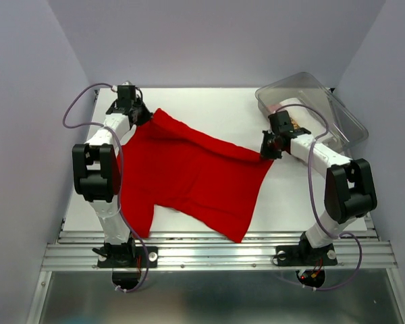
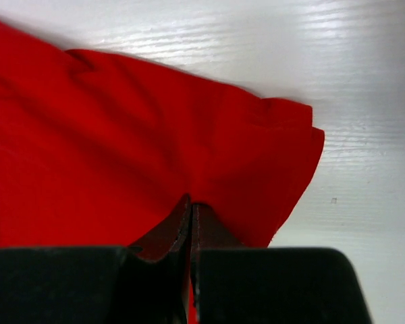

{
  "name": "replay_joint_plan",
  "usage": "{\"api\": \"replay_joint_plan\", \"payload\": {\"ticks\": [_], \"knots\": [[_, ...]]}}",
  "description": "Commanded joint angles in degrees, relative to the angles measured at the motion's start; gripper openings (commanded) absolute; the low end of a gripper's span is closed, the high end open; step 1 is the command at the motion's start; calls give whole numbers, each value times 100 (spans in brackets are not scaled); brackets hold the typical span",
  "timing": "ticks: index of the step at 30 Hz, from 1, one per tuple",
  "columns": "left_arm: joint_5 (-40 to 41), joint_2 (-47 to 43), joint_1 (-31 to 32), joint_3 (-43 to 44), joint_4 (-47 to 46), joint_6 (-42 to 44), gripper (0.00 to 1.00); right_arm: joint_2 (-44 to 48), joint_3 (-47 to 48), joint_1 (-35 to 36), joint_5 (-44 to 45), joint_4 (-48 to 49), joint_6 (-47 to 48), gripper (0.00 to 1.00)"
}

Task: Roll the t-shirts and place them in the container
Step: Fold the T-shirt at the center of the board.

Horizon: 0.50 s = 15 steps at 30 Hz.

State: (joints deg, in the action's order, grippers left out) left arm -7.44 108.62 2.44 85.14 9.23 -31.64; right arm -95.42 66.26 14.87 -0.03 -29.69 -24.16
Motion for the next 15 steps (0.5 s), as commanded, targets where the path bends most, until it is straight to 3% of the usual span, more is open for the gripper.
{"api": "replay_joint_plan", "payload": {"ticks": [1,15], "knots": [[225,-429,-85,-121,96,202,0,357,-113,234,-234,95,79,1],[375,-500,-384,-376,245,334,0,392,-561,877,-58,438,-554,1]]}}
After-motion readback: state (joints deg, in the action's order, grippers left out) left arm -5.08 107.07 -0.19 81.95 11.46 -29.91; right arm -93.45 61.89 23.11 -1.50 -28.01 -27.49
